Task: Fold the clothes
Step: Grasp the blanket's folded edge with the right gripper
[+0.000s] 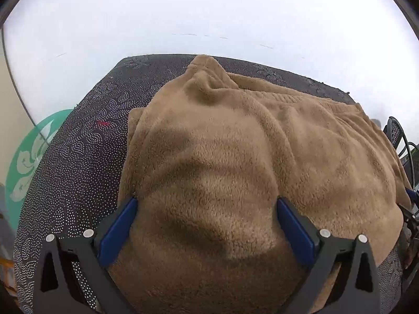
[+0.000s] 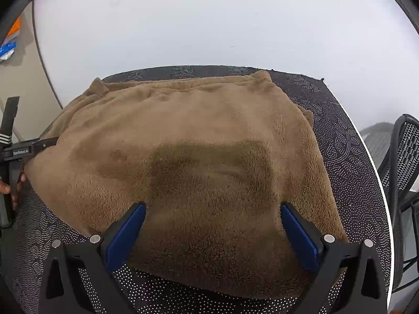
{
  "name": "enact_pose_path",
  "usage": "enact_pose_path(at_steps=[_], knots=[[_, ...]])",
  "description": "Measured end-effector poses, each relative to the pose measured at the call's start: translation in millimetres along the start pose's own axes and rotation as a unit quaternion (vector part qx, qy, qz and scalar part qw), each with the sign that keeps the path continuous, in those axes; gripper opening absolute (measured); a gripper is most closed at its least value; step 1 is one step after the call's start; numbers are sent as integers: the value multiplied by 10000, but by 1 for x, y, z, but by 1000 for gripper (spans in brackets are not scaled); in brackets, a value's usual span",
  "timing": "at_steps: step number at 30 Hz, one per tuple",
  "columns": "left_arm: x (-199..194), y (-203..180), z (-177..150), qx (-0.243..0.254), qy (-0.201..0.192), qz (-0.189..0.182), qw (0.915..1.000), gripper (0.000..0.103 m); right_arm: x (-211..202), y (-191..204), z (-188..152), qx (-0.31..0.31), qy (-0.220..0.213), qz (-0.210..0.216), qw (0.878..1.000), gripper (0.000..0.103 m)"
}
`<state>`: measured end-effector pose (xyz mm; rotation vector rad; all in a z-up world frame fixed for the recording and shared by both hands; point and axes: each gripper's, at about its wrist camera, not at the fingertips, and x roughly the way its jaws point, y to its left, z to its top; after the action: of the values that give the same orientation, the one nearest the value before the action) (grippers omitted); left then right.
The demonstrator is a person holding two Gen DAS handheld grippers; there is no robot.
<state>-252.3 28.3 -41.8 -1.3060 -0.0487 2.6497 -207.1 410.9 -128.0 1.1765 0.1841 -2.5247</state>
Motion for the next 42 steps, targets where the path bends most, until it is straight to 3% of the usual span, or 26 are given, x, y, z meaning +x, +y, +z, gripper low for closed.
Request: enact_pose_path(at_steps=[3,5,9,14,22,25,28,31,35,39,41,42], knots=[[4,2,1,-37,-42,-5,10000,103,-7,-3,-2,280,-110,5,9995,102],[3,2,1,-57,-55,-16,10000,103,-22,-13,-6,844,-285,308,9955,102],[3,3,0,-83,-48,-54,9999,103,-54,-45,-26,2103,-625,1327,9666,102],[4,3,1,-85,-52,-51,9999,103,-68,-76,-58,3112,-633,1779,9314,102],[4,3,2,-98,-55,-73,9999,103,-64,-89,-87,4122,-594,1607,8948,102],[4,3,2,-104,-55,-84,9999,103,-59,-92,-85,4354,-637,1378,8873,102],[4,3,2,-111,-58,-99,9999,103,-52,-95,-78,4512,-689,1428,8782,102],[4,3,2,-110,-59,-103,9999,103,-44,-96,-71,4834,-887,1166,8630,102],[4,3,2,-122,-60,-124,9998,103,-38,-95,-66,4921,-1120,999,8575,102],[4,3,2,-146,-65,-154,9998,103,-36,-95,-66,5101,-1539,928,8411,102],[4,3,2,-149,-66,-164,9997,103,-36,-93,-66,5312,-1795,548,8262,102],[4,3,2,-148,-67,-165,9997,103,-35,-90,-65,5313,-1820,399,8265,102]])
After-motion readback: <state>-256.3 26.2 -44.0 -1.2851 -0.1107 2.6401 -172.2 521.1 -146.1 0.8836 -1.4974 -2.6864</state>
